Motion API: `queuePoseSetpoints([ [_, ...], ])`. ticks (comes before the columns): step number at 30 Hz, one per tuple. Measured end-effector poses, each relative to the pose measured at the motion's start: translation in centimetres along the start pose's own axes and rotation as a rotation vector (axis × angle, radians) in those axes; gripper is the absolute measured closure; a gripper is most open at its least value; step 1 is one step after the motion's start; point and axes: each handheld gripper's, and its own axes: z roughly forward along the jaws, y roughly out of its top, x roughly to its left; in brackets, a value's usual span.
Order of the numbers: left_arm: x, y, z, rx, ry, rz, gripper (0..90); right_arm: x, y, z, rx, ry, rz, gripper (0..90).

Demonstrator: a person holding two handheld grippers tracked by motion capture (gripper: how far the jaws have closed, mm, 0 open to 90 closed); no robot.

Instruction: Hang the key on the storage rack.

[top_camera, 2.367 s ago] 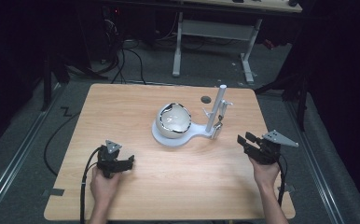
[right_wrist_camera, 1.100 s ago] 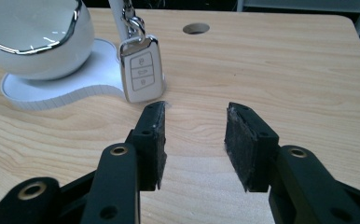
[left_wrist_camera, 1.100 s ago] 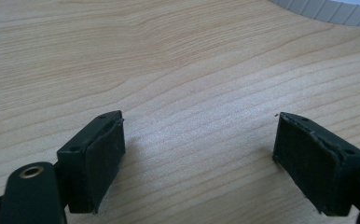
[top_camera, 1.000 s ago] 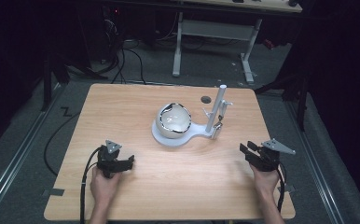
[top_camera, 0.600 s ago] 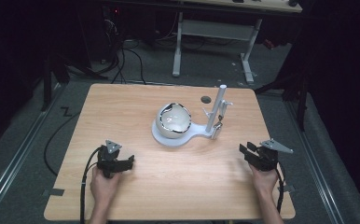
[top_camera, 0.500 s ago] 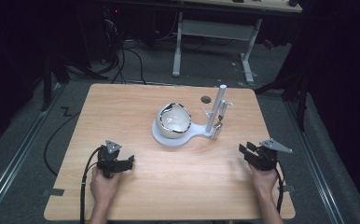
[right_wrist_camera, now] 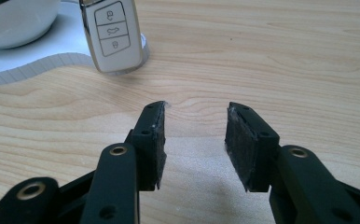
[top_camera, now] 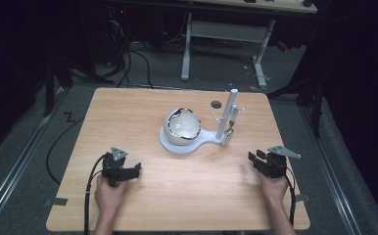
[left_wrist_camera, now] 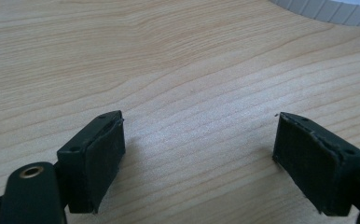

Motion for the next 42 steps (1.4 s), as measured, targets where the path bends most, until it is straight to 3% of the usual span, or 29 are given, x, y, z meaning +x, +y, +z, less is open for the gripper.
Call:
queuePoseSetpoints([
  [16, 0.0, 0.0, 0.0, 0.0, 0.0, 0.0, 17.0, -0.1, -0.4, 1.2, 0.07, -0.02, -0.011, 55.6],
  [42, 0.0, 0.0, 0.0, 0.0, 0.0, 0.0, 17.0, 0.1, -0.6, 2.2, 0.128, -0.076, -0.041, 53.7],
])
